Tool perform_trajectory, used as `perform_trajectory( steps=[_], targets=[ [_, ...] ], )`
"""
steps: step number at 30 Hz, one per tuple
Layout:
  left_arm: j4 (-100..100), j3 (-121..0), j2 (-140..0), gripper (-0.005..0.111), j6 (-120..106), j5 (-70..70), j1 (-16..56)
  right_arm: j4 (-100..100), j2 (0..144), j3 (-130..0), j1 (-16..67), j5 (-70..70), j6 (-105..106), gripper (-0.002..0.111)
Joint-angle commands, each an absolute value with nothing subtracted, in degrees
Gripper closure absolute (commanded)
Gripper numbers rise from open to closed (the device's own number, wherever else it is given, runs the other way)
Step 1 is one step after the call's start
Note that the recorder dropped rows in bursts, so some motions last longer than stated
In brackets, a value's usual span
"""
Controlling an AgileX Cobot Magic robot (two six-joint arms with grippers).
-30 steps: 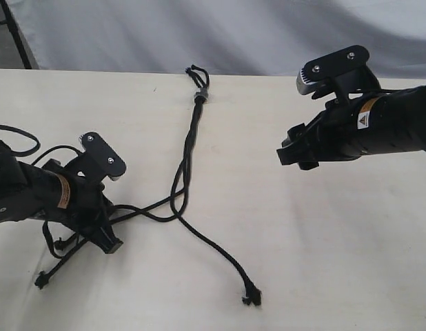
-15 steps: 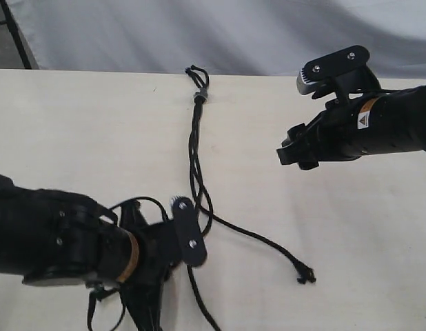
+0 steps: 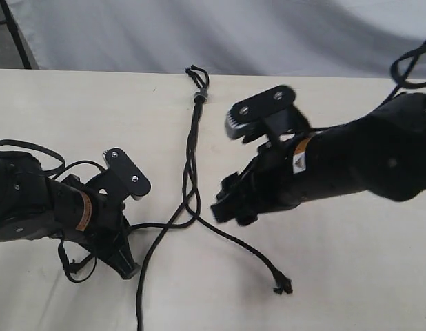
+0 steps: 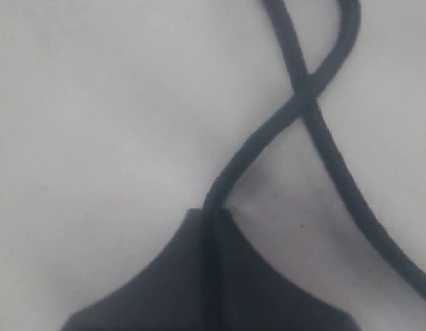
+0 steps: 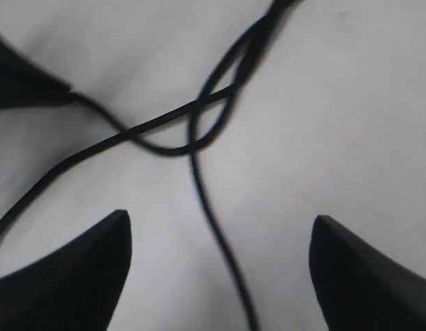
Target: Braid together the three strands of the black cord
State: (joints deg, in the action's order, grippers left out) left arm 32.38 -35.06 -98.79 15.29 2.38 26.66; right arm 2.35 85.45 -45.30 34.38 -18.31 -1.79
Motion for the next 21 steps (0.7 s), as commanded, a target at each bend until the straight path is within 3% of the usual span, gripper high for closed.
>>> perform_trajectory(
  steps=[1,7,21],
  targets=[
    [32.38,-34.41,-99.42,0.107,15.91,2.57,26.44,3.05,88.26,-45.27,43.41,-20.52,-1.85,0.040],
    [32.38,-34.41,-99.42,0.107,18.37,2.06,26.44,3.05,94.77,-45.27,53.33,-16.00,-5.97,0.040],
    [32.38,-34.41,-99.42,0.107,18.50,1.85,26.44,3.05,100.60,-45.27,61.42,-5.89,-12.39,0.040]
  ],
)
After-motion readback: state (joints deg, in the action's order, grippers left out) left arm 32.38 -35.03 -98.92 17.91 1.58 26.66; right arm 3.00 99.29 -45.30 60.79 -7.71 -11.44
